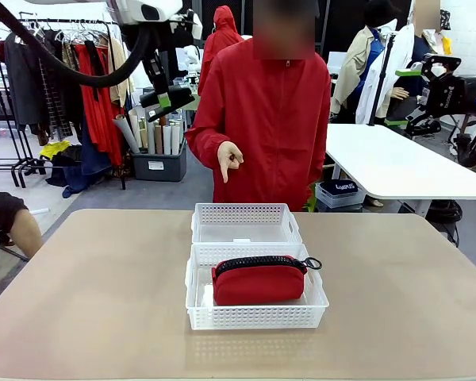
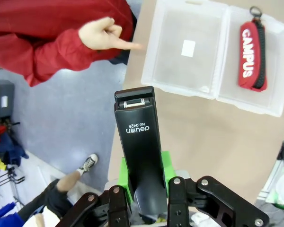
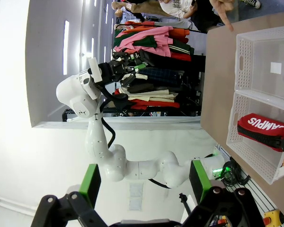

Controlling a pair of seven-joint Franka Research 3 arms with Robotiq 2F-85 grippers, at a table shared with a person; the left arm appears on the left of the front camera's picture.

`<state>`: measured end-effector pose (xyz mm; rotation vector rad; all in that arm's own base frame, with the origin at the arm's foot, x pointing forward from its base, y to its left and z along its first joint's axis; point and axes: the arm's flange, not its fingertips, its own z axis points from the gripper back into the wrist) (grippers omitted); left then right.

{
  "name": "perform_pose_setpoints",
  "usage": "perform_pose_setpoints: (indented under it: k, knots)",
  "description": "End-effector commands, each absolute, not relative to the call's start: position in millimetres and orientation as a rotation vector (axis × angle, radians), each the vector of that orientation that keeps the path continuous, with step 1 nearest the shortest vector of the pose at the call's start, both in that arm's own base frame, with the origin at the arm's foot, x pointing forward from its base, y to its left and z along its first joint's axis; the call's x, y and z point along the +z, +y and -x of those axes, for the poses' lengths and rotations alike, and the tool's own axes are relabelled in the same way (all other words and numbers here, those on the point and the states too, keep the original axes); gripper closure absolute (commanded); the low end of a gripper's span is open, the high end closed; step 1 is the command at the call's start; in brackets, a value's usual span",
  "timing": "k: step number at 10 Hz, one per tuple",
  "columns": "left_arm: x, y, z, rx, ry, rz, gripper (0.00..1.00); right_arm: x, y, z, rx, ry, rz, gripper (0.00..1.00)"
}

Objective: Distribute items into two baskets.
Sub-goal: Place the picked Stapler into the Organizing basket as instructed by the person.

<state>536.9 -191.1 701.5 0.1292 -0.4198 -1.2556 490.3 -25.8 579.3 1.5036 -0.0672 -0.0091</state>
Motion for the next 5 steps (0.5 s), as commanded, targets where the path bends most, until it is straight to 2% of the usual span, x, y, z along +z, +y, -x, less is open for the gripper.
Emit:
perform_pose_setpoints:
  k: [1,5]
  knots:
    - [698,-232,-546,-1.332,-0.341,-0.210,1.00,580,-23,-488,-0.015,-0.080,-1.500,0.00]
    - [668,-317,-576,-1.548,-0.194,-0.257,1.00,580,-23,-488,-0.015,-0.080,-1.500,0.00]
